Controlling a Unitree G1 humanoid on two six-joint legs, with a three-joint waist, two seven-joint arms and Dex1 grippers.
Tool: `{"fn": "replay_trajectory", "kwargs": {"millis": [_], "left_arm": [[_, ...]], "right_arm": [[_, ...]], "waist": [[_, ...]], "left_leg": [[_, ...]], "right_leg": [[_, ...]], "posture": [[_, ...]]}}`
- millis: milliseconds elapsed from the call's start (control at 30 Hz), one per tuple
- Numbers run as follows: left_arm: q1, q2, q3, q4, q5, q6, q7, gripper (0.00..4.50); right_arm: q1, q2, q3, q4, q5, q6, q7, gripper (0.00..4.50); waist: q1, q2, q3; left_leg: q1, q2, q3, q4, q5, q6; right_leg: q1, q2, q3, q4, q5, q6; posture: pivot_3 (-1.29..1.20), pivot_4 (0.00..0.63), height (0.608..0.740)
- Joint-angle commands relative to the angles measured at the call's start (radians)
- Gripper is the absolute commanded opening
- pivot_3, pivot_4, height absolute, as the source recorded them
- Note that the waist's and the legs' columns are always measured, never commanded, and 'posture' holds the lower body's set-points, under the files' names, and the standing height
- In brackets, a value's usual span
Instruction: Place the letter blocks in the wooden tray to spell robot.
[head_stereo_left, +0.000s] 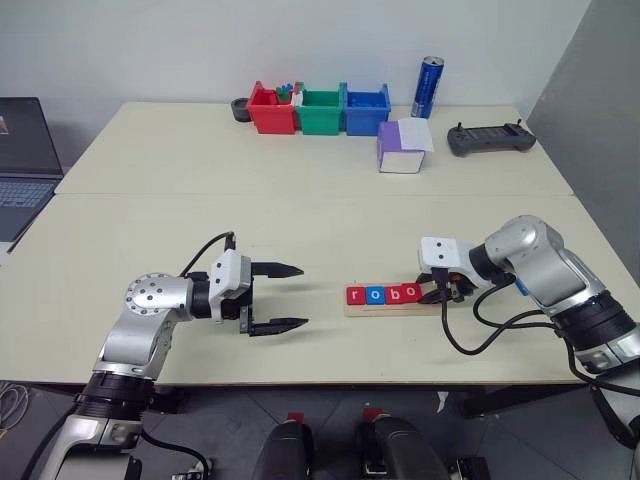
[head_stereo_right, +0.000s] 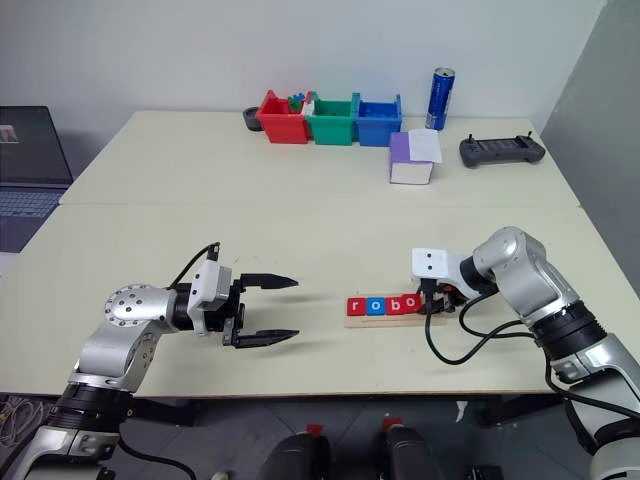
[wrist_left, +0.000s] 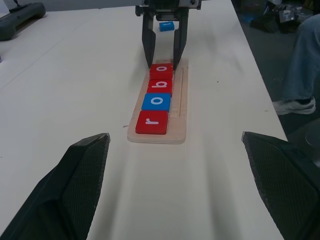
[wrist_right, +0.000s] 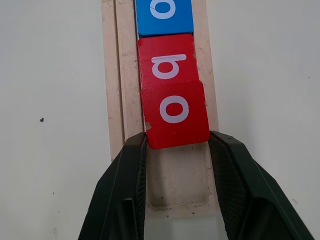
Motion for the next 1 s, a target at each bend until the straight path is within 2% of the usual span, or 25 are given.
{"fn": "replay_trajectory", "kwargs": {"millis": [33, 567, 1000], "left_arm": [[0.003, 0.004, 0.015, -0.009, -0.009, -0.021, -0.006, 4.5], [0.0, 0.003, 0.012, -0.01, -0.007, -0.016, -0.004, 4.5], [-0.011, 0.002, 0.011, 0.006, -0.002, -0.024, -0.014, 4.5]], "right_arm": [[-0.015, 0.002, -0.007, -0.03, -0.006, 0.006, 0.002, 1.47], [0.011, -0.034, -0.033, -0.045, 0.01, 0.02, 0.0, 1.47], [0.013, -0.018, -0.028, -0.051, 0.012, 0.017, -0.012, 1.47]], "waist": [[0.0, 0.0, 0.0], [0.0, 0.0, 0.0], [0.0, 0.0, 0.0]], "left_leg": [[0.0, 0.0, 0.0, 0.0, 0.0, 0.0], [0.0, 0.0, 0.0, 0.0, 0.0, 0.0], [0.0, 0.0, 0.0, 0.0, 0.0, 0.0]], "right_leg": [[0.0, 0.0, 0.0, 0.0, 0.0, 0.0], [0.0, 0.0, 0.0, 0.0, 0.0, 0.0], [0.0, 0.0, 0.0, 0.0, 0.0, 0.0]], "posture": [[0.0, 0.15, 0.74], [0.0, 0.15, 0.74], [0.0, 0.15, 0.74]]}}
